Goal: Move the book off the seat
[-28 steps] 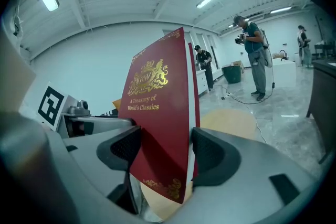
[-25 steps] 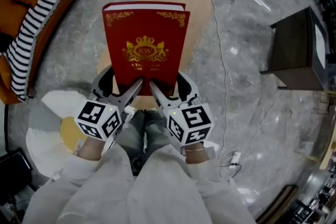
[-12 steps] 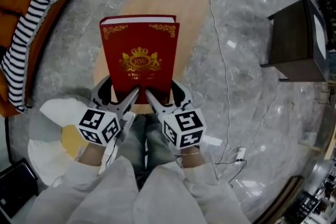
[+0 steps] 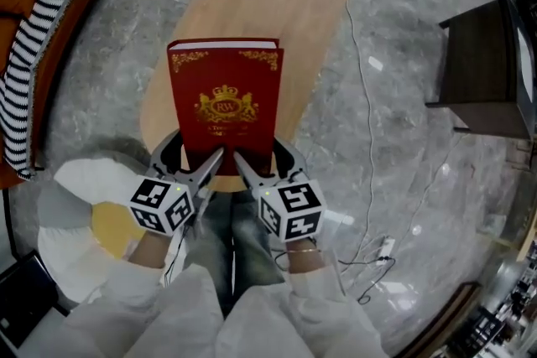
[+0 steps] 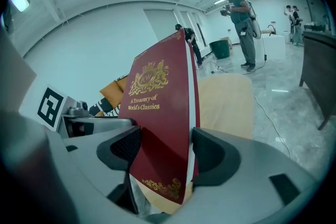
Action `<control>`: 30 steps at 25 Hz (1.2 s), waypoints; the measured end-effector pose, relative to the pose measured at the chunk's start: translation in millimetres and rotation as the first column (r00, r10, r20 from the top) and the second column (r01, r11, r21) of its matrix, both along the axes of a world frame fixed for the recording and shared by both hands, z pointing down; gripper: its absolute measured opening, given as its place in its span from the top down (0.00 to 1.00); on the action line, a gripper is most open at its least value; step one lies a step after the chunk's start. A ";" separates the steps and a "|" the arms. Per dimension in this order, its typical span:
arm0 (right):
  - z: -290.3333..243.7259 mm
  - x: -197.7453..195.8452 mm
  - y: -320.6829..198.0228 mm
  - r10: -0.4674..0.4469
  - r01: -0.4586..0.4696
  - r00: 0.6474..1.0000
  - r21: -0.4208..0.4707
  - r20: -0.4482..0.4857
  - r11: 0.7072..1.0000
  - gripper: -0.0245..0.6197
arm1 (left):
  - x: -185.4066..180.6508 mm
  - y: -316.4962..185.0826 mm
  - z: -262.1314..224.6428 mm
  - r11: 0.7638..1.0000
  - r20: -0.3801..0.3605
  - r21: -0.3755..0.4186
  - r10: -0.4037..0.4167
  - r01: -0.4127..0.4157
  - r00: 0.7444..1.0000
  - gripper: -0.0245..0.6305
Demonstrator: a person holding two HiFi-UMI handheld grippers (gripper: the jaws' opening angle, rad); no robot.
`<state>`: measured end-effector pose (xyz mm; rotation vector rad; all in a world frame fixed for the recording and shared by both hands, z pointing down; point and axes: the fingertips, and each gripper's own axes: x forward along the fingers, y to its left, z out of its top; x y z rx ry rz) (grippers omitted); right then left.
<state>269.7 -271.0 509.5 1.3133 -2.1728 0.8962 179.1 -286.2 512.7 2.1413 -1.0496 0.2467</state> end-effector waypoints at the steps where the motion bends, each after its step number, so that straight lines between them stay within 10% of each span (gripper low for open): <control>1: 9.9 -0.5 -1.6 0.005 -0.005 1.000 -0.014 0.004 1.000 0.47 | -0.5 -1.8 9.9 1.000 0.001 -0.011 0.002 -0.002 1.000 0.38; 30: 206.5 22.2 22.5 0.088 -0.085 0.996 -0.262 0.000 0.961 0.47 | 23.9 17.5 205.2 0.974 0.062 -0.226 0.023 -0.008 0.998 0.38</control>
